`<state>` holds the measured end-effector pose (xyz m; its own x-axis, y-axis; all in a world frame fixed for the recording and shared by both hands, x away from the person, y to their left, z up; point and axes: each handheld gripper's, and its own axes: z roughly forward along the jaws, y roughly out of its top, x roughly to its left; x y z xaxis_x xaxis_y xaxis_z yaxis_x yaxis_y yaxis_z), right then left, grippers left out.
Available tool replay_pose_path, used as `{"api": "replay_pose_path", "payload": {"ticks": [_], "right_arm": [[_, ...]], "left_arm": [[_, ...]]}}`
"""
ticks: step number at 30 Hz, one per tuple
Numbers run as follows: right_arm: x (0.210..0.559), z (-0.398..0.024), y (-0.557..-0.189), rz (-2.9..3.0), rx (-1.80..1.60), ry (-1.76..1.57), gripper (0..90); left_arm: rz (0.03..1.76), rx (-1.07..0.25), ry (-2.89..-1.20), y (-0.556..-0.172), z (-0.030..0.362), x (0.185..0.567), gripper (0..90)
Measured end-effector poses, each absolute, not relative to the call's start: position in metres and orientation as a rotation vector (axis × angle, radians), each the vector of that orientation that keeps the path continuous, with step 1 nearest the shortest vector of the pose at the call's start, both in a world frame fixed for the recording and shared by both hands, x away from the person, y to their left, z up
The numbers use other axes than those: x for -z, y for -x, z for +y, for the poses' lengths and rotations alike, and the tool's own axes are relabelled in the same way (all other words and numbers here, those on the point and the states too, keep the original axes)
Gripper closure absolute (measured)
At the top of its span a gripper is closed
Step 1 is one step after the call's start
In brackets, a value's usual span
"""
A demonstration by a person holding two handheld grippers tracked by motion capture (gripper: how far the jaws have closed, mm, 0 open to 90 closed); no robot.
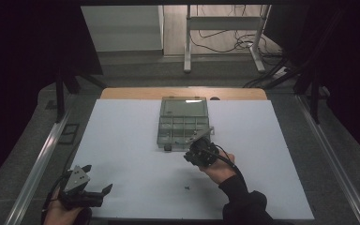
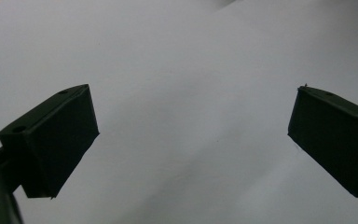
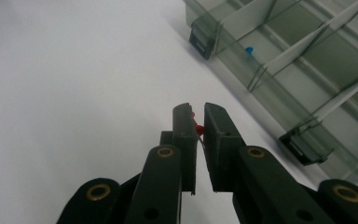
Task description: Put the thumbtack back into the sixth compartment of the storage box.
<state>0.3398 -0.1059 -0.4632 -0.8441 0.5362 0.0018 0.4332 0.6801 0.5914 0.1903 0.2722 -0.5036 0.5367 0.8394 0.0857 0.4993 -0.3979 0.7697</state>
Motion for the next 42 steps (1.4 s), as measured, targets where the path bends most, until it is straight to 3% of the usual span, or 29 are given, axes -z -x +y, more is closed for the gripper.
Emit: {"api": "replay_pose_path", "payload": {"ticks": [42], "right_arm": [[0.465,-0.083,-0.403,2.621,-0.96,-0.901,83.2]], "left_arm": [[1.074,-0.621,-2.076,-0.191,0.271,0.504,1.7]]}}
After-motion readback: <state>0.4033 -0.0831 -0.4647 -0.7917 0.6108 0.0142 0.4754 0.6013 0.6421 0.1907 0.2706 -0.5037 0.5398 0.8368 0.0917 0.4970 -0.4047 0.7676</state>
